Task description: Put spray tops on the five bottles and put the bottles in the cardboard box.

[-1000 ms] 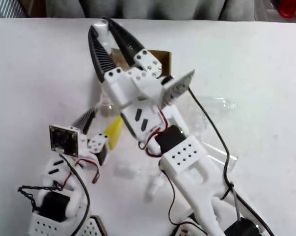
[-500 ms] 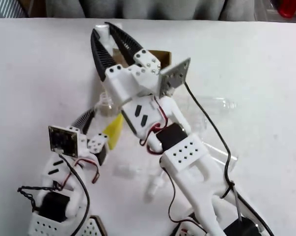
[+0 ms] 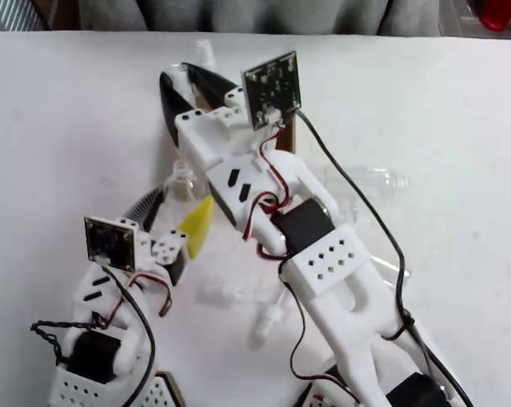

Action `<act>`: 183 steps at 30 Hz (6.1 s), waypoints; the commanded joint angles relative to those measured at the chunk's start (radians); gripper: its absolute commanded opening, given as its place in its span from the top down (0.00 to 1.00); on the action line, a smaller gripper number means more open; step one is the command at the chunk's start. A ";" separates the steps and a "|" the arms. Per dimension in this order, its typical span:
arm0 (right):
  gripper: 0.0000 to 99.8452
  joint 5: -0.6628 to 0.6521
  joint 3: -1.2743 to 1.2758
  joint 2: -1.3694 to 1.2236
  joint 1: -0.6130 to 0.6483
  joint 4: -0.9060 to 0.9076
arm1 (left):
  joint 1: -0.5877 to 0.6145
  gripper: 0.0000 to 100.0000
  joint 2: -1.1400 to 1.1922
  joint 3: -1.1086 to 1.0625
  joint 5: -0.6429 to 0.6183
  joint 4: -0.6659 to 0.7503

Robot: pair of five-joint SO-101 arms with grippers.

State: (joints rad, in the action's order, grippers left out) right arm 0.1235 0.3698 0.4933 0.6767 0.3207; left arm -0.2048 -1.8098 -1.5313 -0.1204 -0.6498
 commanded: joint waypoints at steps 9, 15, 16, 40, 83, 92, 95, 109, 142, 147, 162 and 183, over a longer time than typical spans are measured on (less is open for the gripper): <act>0.98 0.003 -0.272 -0.134 -0.005 0.338 | 0.001 0.98 -0.019 0.006 0.011 0.006; 0.98 -0.003 -0.399 -0.200 -0.004 0.498 | 0.002 0.98 -0.019 0.006 0.011 0.006; 0.98 -0.003 -0.414 -0.208 -0.004 0.518 | 0.002 0.98 -0.019 0.006 0.011 0.006; 0.83 -0.101 -0.637 -0.294 0.110 0.842 | 0.056 0.98 -0.019 -0.061 0.011 0.127; 0.98 -0.078 -0.832 -0.429 0.044 1.033 | 0.056 0.98 -0.019 -0.068 0.011 0.127; 0.98 -0.080 -0.825 -0.348 -0.062 1.012 | 0.056 0.98 -0.019 -0.068 0.011 0.127; 0.98 -0.080 -0.827 -0.338 -0.068 1.066 | 0.056 0.98 -0.019 -0.069 0.011 0.124; 0.98 -0.097 -0.598 -0.196 -0.085 1.371 | 0.122 0.98 -0.019 -0.064 0.003 0.127; 0.98 -0.150 0.905 0.578 0.369 0.117 | 0.166 0.98 -0.018 -0.068 -0.100 0.129; 0.98 -0.150 1.099 0.673 0.407 -0.209 | 0.166 0.98 -0.018 -0.069 -0.098 0.129; 0.98 -0.149 1.264 0.682 0.404 -0.582 | 0.156 0.98 -0.018 -0.058 -0.095 0.130; 0.98 -0.157 1.149 0.035 0.360 -1.070 | 0.143 0.98 -0.018 -0.020 -0.089 0.089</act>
State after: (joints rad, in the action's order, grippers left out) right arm -0.0192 1.5819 0.5531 1.0710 -0.7089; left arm -0.0790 -1.8098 -1.6080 -0.2079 -0.5562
